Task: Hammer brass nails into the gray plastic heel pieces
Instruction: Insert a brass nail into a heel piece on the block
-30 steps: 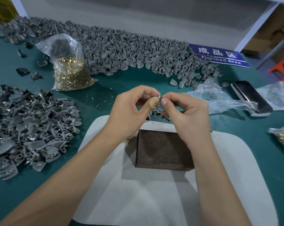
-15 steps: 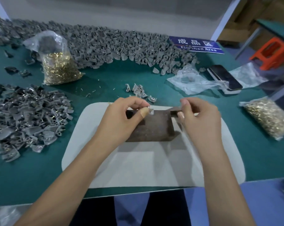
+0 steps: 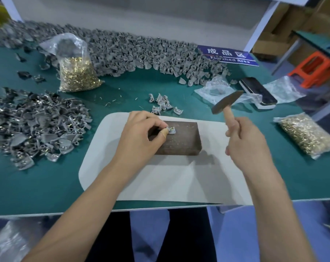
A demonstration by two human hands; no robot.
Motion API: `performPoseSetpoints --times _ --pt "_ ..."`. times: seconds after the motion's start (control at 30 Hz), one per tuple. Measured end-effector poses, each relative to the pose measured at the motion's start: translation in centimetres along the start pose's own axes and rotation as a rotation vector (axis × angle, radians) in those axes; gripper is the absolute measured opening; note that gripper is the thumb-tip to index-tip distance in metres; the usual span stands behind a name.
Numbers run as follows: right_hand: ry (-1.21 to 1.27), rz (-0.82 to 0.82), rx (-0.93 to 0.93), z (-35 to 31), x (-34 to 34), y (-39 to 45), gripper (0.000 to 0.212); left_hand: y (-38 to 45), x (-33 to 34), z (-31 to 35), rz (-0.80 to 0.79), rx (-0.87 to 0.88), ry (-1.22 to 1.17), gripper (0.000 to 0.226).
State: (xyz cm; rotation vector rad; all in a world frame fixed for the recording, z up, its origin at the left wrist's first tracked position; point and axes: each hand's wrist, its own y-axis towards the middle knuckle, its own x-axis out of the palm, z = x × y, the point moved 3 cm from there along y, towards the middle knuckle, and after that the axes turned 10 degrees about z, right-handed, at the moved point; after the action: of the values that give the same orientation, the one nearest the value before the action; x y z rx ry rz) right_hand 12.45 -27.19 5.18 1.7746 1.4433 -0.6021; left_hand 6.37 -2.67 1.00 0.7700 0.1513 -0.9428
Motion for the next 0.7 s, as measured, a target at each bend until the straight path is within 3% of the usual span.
performPoseSetpoints --times 0.1,0.23,0.47,0.6,0.7 --pt "0.266 -0.181 0.011 -1.3 -0.7 -0.5 0.031 -0.1 -0.1 0.0 0.01 -0.011 0.009 0.005" --pt "0.249 -0.247 -0.178 -3.5 0.5 -2.6 0.03 -0.1 -0.2 0.2 0.017 -0.023 0.024 0.006" --pt "0.288 -0.099 -0.186 -4.0 1.4 -3.6 0.034 -0.1 -0.2 0.3 0.016 -0.039 0.041 0.005" --pt "0.196 -0.174 -0.231 -4.1 1.9 -3.6 0.037 -0.2 -0.3 0.1 0.023 -0.062 0.089 0.005" --pt "0.286 -0.06 -0.193 -4.2 1.5 -3.8 0.036 -0.2 -0.2 0.0 0.023 -0.072 0.083 0.006"
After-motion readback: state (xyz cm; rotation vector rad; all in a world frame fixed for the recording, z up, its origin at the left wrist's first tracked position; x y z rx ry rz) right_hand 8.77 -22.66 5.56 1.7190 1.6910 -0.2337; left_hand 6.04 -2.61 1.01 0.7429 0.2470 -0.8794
